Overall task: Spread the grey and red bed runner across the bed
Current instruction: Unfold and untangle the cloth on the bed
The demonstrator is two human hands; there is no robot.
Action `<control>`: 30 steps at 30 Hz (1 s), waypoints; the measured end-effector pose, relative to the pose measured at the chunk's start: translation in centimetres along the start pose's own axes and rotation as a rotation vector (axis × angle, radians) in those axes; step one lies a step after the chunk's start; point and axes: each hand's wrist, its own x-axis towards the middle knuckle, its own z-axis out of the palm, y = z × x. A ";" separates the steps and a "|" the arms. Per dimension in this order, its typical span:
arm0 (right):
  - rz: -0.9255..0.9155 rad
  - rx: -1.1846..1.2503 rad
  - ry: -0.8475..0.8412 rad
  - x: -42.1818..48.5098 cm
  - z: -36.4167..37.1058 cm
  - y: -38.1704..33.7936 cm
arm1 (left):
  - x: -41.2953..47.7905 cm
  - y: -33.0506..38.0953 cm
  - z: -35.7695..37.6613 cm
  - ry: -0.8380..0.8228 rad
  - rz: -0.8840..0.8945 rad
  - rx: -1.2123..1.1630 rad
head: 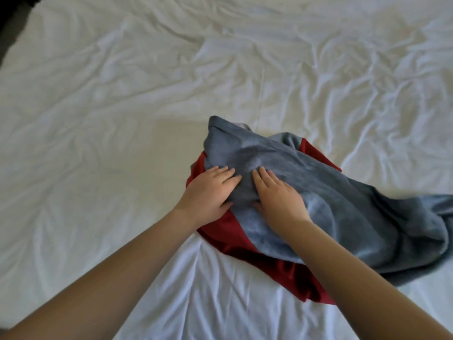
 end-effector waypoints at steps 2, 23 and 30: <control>-0.022 -0.051 0.013 -0.4 0.4 0.3 | 0.5 0.4 0.3 0.100 0.020 0.009; 0.184 -0.155 -0.129 -16.0 -0.2 17.1 | 8.0 21.4 5.3 0.177 0.311 -0.063; 0.231 -0.056 -0.055 -16.3 -0.5 17.2 | 8.2 21.6 3.4 0.217 0.317 -0.090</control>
